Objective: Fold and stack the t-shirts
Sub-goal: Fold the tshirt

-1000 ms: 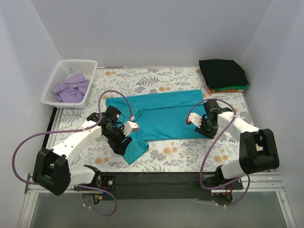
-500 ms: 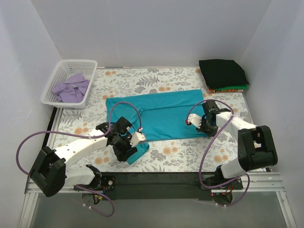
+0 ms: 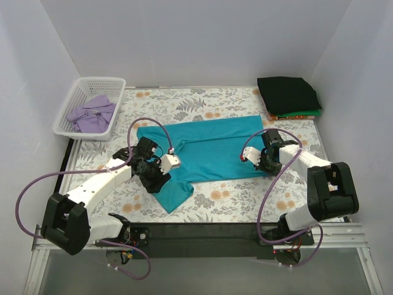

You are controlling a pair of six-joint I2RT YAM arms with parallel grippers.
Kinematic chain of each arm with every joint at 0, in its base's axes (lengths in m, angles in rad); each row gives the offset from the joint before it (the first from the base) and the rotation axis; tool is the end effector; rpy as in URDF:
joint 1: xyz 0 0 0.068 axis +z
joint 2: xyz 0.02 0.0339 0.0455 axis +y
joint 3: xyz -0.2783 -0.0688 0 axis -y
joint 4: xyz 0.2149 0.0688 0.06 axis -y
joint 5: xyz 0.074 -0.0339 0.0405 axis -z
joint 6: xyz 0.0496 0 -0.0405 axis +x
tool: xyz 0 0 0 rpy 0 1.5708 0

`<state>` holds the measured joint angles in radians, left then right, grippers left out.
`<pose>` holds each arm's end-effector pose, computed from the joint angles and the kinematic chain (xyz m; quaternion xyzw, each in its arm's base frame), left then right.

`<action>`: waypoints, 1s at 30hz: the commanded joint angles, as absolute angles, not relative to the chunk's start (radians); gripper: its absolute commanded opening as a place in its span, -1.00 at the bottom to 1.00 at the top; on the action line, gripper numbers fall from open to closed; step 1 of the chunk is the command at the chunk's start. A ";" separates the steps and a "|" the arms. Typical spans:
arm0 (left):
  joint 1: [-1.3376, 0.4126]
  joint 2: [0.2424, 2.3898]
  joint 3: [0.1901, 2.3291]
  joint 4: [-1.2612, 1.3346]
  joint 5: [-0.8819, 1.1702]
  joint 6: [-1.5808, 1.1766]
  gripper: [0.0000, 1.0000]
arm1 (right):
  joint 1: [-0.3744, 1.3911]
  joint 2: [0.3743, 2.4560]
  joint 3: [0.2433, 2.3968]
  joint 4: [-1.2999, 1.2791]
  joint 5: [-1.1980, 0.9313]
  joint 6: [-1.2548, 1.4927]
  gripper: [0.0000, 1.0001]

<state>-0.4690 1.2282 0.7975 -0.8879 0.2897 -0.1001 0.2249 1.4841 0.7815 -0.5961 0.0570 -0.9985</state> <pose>0.1516 -0.0927 0.2227 0.1979 0.9617 -0.1724 0.0792 0.2267 0.0490 0.1787 -0.5656 0.8130 -0.0773 0.1149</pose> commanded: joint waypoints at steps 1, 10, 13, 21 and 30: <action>-0.483 1.221 0.795 -0.893 0.328 -0.072 -0.12 | 0.224 1.512 0.788 -0.594 0.028 -1.005 -0.97; -0.658 1.250 0.654 -0.743 0.128 -0.209 -0.12 | 0.222 1.511 0.805 -0.606 0.026 -1.002 -0.97; -0.663 1.269 0.635 -0.703 0.068 -0.219 -0.10 | 0.222 1.508 0.805 -0.607 0.028 -1.005 -0.97; -0.707 1.290 0.583 -0.669 0.057 -0.232 -0.25 | 0.222 1.517 0.805 -0.607 0.025 -1.005 -0.97; -0.753 1.298 0.597 -0.709 0.118 -0.293 -1.00 | 0.222 1.508 0.811 -0.614 0.029 -0.999 -0.97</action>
